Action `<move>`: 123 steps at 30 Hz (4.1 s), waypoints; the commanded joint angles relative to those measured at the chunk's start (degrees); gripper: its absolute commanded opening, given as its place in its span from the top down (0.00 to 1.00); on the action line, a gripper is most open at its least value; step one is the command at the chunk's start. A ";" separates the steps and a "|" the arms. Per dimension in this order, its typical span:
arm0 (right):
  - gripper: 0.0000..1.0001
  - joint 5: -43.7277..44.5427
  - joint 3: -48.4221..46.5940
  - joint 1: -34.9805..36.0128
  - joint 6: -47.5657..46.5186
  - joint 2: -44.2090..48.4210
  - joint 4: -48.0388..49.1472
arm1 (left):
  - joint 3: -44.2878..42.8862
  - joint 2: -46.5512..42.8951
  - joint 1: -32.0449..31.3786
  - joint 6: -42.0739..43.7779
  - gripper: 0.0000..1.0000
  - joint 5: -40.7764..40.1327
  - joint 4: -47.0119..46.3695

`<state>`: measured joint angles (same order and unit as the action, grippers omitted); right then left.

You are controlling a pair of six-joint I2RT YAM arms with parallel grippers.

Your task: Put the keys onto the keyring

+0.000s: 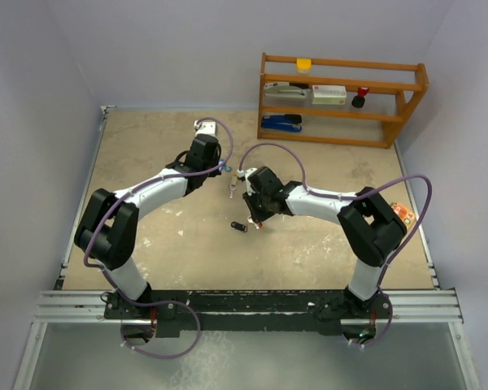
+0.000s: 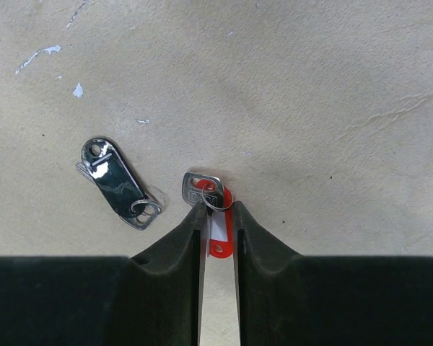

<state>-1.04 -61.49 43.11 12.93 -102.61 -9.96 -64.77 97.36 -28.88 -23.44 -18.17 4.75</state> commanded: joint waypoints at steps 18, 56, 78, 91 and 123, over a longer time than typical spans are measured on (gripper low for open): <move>0.89 3.69 -3.28 0.22 -0.14 1.74 2.43 | 0.32 -2.40 0.63 -0.35 1.00 0.51 -2.53; 0.65 3.06 -5.74 1.10 14.31 -2.55 -1.25 | 1.12 -3.24 1.11 -0.17 1.00 0.68 -2.73; 1.00 8.13 -5.59 1.10 14.28 -0.57 -1.81 | 1.34 -3.17 1.46 -0.33 1.00 1.28 -3.02; 1.00 13.60 2.00 1.04 6.06 16.20 11.75 | 2.72 -5.86 1.33 -1.88 1.00 9.18 -7.11; 1.00 3.89 9.18 -4.10 0.48 20.08 31.99 | -0.39 -5.16 0.41 -9.16 1.00 31.50 -5.94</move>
<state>3.90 -52.93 39.18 15.66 -83.70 18.33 -61.78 90.83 -28.21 -31.07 9.17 -1.76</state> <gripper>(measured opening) 0.007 0.021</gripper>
